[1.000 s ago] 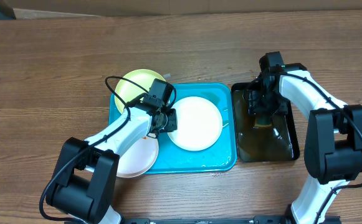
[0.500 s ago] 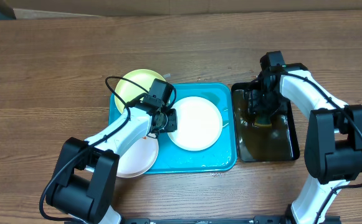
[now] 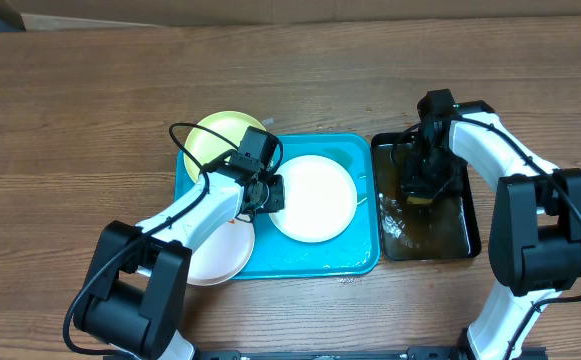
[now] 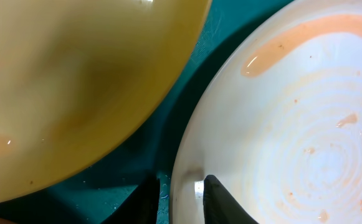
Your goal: Clean dirty plates on tray and stack at the side
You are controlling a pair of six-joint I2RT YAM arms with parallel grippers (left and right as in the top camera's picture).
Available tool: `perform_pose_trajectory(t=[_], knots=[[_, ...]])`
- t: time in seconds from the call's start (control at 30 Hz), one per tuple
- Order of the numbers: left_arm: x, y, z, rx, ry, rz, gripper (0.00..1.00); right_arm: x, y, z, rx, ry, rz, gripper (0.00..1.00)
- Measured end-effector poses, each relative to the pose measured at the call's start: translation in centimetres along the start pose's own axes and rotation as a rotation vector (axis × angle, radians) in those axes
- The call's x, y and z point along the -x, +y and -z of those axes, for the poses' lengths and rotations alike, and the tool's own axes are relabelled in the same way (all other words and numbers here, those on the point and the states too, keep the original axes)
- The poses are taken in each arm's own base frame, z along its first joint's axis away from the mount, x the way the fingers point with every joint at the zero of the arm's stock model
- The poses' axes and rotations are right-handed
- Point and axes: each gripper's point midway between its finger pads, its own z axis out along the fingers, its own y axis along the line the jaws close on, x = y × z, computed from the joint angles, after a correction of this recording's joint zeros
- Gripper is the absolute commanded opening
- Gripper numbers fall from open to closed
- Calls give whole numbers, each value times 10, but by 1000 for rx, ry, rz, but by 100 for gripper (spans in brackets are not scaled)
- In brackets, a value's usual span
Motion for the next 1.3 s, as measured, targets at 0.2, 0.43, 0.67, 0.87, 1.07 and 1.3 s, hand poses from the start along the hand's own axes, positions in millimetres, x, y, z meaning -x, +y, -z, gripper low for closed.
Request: perform_pose_trajectory(t=[0.2, 0.43, 0.67, 0.87, 1.07, 1.3], knots=[[0, 0, 0, 0, 0, 0, 21, 31, 1, 26, 22, -97, -16, 73], [-1, 0, -1, 2, 4, -1, 18, 58, -16, 47, 49, -183, -97, 75], [-2, 0, -3, -4, 13, -5, 4, 66, -48, 49, 80, -202, -199, 76], [0, -2, 9, 13, 46, -33, 4, 79, -63, 53, 119, -249, -250, 78], [34, -4, 41, 87, -9, -103, 4, 83, -66, 56, 207, -257, -280, 79], [72, -20, 69, 72, -114, -135, 4, 86, -87, 62, 243, -274, -338, 79]])
